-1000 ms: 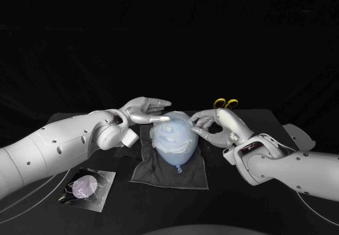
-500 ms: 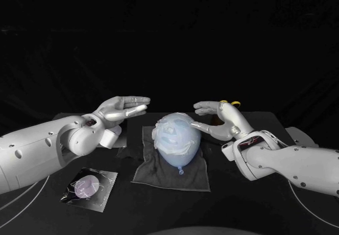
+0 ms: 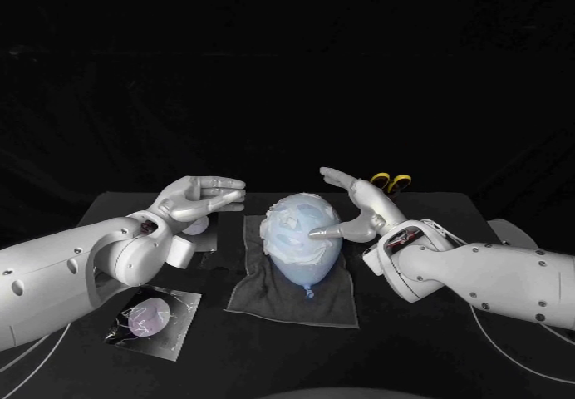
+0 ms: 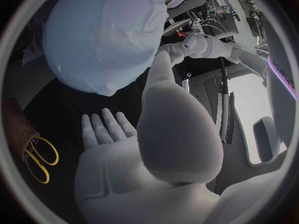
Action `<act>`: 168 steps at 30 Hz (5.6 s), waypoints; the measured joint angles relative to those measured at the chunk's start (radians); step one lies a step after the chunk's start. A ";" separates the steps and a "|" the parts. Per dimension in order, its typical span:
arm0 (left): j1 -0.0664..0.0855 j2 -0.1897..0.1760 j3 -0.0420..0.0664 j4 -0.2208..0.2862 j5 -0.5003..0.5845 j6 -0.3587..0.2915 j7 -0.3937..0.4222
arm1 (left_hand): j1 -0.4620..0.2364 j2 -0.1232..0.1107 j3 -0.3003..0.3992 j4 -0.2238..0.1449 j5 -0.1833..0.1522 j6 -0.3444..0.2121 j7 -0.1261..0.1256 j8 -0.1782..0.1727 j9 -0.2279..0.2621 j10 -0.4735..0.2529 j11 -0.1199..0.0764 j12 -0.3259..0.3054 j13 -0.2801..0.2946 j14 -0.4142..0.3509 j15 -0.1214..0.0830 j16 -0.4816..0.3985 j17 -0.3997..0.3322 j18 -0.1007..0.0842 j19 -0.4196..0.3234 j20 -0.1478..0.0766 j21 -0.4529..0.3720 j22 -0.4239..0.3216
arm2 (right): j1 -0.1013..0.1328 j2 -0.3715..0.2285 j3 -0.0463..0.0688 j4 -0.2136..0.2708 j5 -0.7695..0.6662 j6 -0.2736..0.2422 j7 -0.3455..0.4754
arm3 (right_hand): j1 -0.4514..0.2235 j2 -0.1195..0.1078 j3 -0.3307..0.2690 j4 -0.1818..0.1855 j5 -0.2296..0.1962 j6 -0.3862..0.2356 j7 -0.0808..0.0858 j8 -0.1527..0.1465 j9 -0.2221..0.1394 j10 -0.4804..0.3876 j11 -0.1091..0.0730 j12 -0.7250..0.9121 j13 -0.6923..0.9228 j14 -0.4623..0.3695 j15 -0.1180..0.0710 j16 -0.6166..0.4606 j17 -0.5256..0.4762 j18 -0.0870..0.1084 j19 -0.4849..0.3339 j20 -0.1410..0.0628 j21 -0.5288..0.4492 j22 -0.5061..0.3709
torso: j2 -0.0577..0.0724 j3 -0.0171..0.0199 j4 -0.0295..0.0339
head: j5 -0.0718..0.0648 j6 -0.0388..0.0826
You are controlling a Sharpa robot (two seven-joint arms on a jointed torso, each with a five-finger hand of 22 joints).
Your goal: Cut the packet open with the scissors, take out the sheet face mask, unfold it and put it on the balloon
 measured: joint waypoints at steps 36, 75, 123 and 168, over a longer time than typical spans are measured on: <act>-0.062 -0.031 -0.016 0.044 -0.077 -0.104 0.014 | 0.011 0.003 0.021 -0.001 0.000 0.014 0.003 0.000 -0.001 0.024 -0.014 -0.006 0.000 0.058 -0.012 0.019 0.011 0.024 0.040 -0.002 0.017 0.004 | 0.000 -0.011 0.001 -0.029 -0.055 0.146 -0.154 | 0.000 0.001 0.027 0.004 0.107 0.015 -0.001 0.013 0.009 0.018 0.020 0.004 0.004 -0.032 0.002 -0.001 -0.022 0.000 -0.010 0.003 0.000 -0.006 | -0.002 0.0013 -0.0022 | -0.002 -0.012; -0.103 -0.040 -0.045 0.116 -0.291 -0.239 -0.088 | 0.008 -0.028 0.055 0.003 -0.004 0.200 -0.059 0.196 0.085 0.337 -0.166 0.254 0.130 0.483 -0.208 0.754 0.427 0.098 0.376 -0.174 0.595 0.323 | 0.001 -0.121 -0.001 0.055 0.022 0.197 -0.055 | 0.033 0.057 0.086 0.000 0.065 0.116 0.007 0.051 0.042 0.154 0.045 0.013 0.012 0.112 -0.009 0.038 0.018 0.000 -0.006 -0.001 0.000 -0.003 | -0.003 0.0007 -0.0007 | 0.009 -0.014; -0.188 0.010 -0.054 0.216 0.035 -0.409 -0.221 | -0.136 -0.054 0.233 0.007 -0.004 0.228 -0.097 0.175 0.089 0.313 -0.214 0.739 0.515 0.796 -0.257 1.242 1.108 0.070 0.525 -0.226 1.047 0.832 | 0.048 0.161 0.002 -0.122 -0.219 0.261 -0.053 | -0.248 0.028 0.030 0.003 0.088 0.275 0.008 0.071 0.032 0.150 0.043 0.009 0.009 0.010 -0.002 0.005 -0.063 -0.001 -0.014 -0.001 0.006 -0.019 | 0.000 0.0004 -0.0008 | 0.047 -0.036; -0.187 0.077 -0.048 0.119 -0.658 -0.627 0.089 | -0.071 -0.155 0.382 -0.074 -0.004 0.115 -0.042 0.164 0.090 0.141 -0.158 0.540 0.364 0.482 -0.201 0.896 0.601 0.095 0.229 -0.170 0.821 0.507 | 0.057 0.126 0.007 -0.203 -0.275 0.356 -0.118 | -0.240 0.098 0.101 0.001 0.087 0.399 0.046 0.097 0.044 0.221 0.010 0.017 0.013 0.056 -0.013 0.009 -0.063 -0.001 -0.017 0.003 0.006 -0.022 | -0.001 0.0001 0.0010 | 0.039 -0.046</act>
